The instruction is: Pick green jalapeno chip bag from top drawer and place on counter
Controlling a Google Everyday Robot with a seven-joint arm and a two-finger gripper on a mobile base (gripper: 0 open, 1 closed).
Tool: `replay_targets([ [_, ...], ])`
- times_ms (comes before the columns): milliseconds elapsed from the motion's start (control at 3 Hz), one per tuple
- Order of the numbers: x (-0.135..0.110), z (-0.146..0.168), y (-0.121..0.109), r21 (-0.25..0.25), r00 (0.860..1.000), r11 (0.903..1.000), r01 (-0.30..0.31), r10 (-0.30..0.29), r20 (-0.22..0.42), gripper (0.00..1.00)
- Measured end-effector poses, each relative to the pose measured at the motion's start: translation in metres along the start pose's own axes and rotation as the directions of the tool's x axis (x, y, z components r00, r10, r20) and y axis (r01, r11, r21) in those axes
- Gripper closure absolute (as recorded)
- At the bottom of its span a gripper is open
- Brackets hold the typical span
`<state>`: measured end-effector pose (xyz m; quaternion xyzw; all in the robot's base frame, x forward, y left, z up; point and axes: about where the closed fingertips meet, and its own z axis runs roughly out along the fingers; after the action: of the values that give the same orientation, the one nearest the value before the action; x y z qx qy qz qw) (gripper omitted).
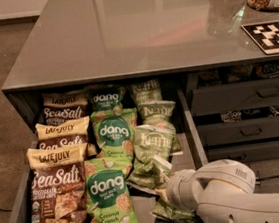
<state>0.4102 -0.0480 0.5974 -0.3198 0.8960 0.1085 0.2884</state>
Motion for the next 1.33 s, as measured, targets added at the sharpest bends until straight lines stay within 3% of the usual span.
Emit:
replay_targets([
  [333,-0.025,-0.001,0.033,-0.059,0.993,0.9951,0.079,-0.074,0.089,1.00],
  [667,-0.049,-0.015,0.054,-0.065,0.980,0.9872,0.145,-0.135,0.144,1.00],
  [1000,-0.070,-0.033,0.059,-0.031,0.967,0.9795,0.199,-0.191,0.168,1.00],
  [1333,-0.081,-0.048,0.051,0.014,0.960,0.9758,0.218,-0.217,0.175,1.00],
])
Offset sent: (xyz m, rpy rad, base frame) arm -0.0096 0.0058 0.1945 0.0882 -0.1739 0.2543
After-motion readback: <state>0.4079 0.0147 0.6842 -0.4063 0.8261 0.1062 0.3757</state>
